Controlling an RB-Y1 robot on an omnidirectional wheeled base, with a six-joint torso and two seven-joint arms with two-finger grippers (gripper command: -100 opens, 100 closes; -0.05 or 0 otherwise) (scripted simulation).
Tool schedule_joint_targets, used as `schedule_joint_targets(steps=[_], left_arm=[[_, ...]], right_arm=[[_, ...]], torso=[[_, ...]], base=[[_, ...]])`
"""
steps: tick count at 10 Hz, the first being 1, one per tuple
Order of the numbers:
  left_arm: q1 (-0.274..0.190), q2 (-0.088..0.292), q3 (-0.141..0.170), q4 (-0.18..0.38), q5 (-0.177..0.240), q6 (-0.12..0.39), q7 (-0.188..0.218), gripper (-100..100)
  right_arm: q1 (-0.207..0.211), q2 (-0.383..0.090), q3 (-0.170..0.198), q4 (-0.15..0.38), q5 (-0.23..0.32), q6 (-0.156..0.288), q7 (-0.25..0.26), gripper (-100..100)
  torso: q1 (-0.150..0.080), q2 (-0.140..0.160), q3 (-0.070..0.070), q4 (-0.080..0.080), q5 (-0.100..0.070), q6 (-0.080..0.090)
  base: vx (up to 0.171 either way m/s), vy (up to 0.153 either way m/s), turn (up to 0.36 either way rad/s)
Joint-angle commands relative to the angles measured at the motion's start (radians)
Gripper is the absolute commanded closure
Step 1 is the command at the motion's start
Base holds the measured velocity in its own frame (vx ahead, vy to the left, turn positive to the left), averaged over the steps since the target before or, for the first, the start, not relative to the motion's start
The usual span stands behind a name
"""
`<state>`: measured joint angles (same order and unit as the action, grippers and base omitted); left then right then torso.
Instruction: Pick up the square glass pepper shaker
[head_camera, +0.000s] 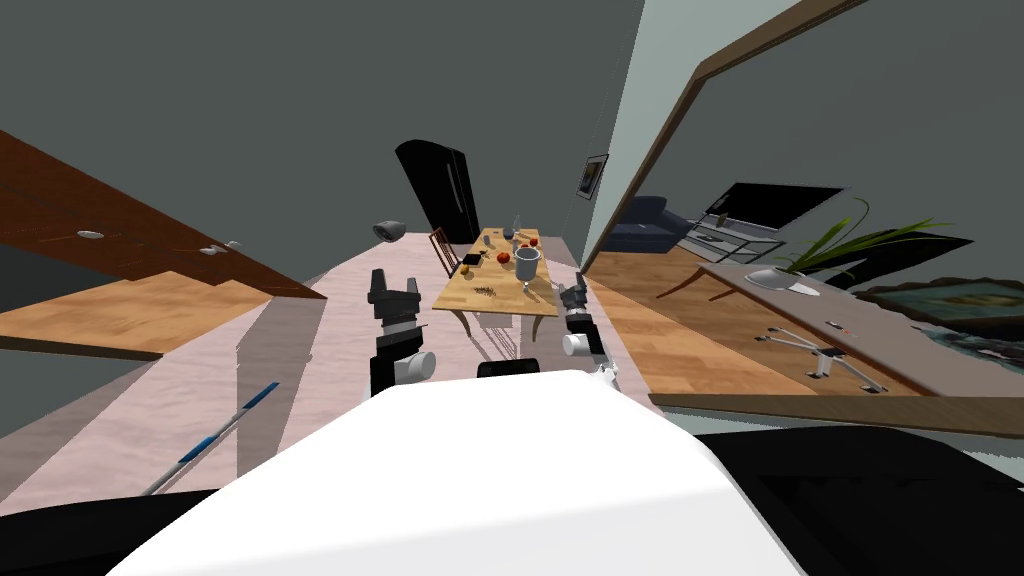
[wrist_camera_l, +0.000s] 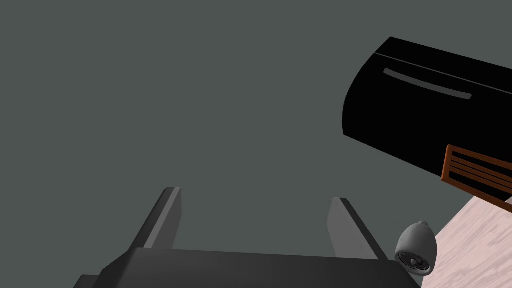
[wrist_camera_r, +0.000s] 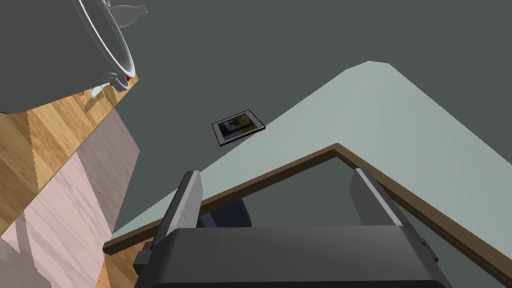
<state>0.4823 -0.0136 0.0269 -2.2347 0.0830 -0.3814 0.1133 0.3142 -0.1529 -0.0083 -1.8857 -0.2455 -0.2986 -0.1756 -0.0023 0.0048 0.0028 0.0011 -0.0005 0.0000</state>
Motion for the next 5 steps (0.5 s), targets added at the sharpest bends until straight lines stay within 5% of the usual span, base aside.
schedule_joint_targets(steps=[1, 5], left_arm=[[0.000, 0.000, 0.000, 0.000, 0.000, 0.000, 0.000, 0], [0.000, 0.000, 0.000, 0.000, 0.000, 0.000, 0.000, 0]], right_arm=[[-0.011, 0.001, -0.004, 0.021, -0.010, 0.011, -0.034, -100], [-0.055, -0.004, -0.018, 0.123, -0.053, 0.030, -0.136, -100]], torso=[[0.000, 0.000, 0.000, 0.000, 0.000, 0.000], [0.001, -0.001, 0.000, 0.000, 0.000, 0.000]], base=[[-0.076, -0.028, 0.032], [-0.070, -0.010, 0.041]])
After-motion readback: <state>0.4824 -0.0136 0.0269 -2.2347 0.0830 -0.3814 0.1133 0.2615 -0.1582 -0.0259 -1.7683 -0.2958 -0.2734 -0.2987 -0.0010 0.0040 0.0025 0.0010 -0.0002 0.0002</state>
